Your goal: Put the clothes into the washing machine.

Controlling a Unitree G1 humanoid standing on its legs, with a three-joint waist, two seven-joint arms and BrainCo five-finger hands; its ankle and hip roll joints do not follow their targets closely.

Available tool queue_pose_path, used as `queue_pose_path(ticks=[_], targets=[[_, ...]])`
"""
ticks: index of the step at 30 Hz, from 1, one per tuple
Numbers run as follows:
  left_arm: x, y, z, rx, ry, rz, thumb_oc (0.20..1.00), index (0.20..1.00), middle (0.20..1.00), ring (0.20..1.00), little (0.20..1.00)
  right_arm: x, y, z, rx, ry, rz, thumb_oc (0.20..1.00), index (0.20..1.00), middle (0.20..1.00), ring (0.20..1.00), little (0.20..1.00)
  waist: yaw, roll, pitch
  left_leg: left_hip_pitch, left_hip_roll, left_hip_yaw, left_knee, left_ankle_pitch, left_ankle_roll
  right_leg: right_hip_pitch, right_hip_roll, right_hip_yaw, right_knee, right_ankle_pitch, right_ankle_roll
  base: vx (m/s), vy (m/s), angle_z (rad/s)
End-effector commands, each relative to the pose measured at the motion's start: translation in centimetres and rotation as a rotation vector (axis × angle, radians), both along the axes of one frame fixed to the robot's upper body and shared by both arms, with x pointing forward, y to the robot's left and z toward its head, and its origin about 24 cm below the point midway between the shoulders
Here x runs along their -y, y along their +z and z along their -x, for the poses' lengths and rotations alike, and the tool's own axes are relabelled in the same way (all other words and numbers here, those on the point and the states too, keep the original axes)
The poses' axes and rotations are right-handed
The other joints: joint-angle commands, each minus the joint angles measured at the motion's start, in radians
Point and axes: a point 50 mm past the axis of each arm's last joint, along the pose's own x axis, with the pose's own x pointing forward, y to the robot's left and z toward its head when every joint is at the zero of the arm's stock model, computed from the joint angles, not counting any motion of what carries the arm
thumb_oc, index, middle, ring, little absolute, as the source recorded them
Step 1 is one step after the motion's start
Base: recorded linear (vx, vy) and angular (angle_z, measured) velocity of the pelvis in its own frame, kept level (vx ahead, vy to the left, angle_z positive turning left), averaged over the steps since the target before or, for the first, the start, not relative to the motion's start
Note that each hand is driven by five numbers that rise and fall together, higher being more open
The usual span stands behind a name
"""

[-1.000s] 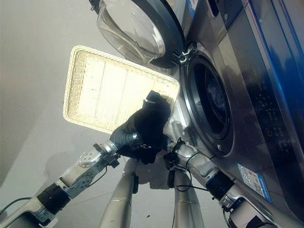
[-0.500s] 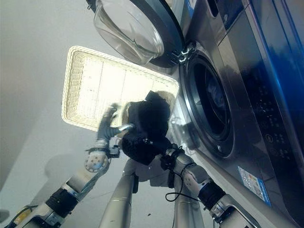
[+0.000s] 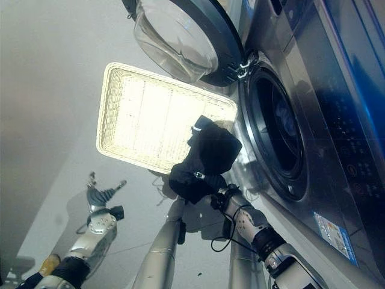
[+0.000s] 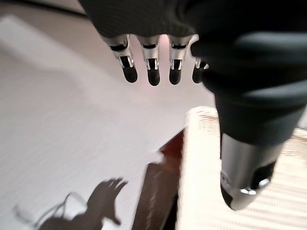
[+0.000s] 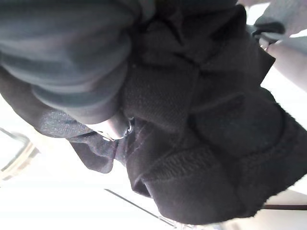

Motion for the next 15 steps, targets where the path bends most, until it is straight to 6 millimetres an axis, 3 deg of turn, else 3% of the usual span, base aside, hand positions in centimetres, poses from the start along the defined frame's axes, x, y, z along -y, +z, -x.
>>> queue_pose_path(ticks=[1,4,8,12,15], targets=[[-0.4,-0.2,0.4,0.044,0.011,0.047,1.000,1.000,1.000,1.000,1.000,-2.6,0.9,0.2,0.029,0.106,0.011,0.200,0.200,0.200,0.200,0.200,-0.006,0.037,-0.018,-0.015,-0.107,0.040,0.043,-0.031,0.057,0.085,-0.009,-0.026,-0.251,0.170,0.079,0.00,0.000,0.00],[0.1,-1.7,1.2,0.009,-0.035,0.089,1.000,1.000,1.000,1.000,1.000,-4.4,-0.7,1.2,-0.062,0.279,0.165,0.200,0.200,0.200,0.200,0.200,0.018,0.046,-0.018,-0.029,-0.113,0.027,0.060,-0.032,0.057,0.076,-0.018,-0.043,-0.237,0.162,0.077,0.03,-0.056,0.01],[0.9,-2.6,1.5,0.009,-0.162,0.117,1.000,1.000,1.000,1.000,1.000,-5.5,-1.7,1.9,-0.163,0.393,0.178,0.200,0.200,0.200,0.200,0.200,0.042,0.053,-0.018,-0.043,-0.119,0.011,0.076,-0.035,0.059,0.068,-0.024,-0.060,-0.222,0.155,0.076,0.04,-0.082,0.13],[1.6,-2.9,1.6,-0.008,-0.258,0.088,1.000,1.000,1.000,1.000,1.000,-5.4,-1.4,1.1,-0.228,0.368,0.090,0.200,0.200,0.200,0.200,0.200,0.054,0.064,-0.018,-0.050,-0.120,0.008,0.083,-0.035,0.060,0.061,-0.024,-0.065,-0.212,0.153,0.076,0.04,-0.060,0.15],[1.8,-3.0,1.5,-0.007,-0.295,0.078,1.000,1.000,1.000,1.000,1.000,-4.5,0.3,-0.4,-0.218,0.243,-0.125,0.200,0.200,0.200,0.200,0.200,0.052,0.067,-0.018,-0.051,-0.116,0.009,0.085,-0.036,0.061,0.053,-0.020,-0.059,-0.207,0.154,0.076,0.05,-0.037,0.04]])
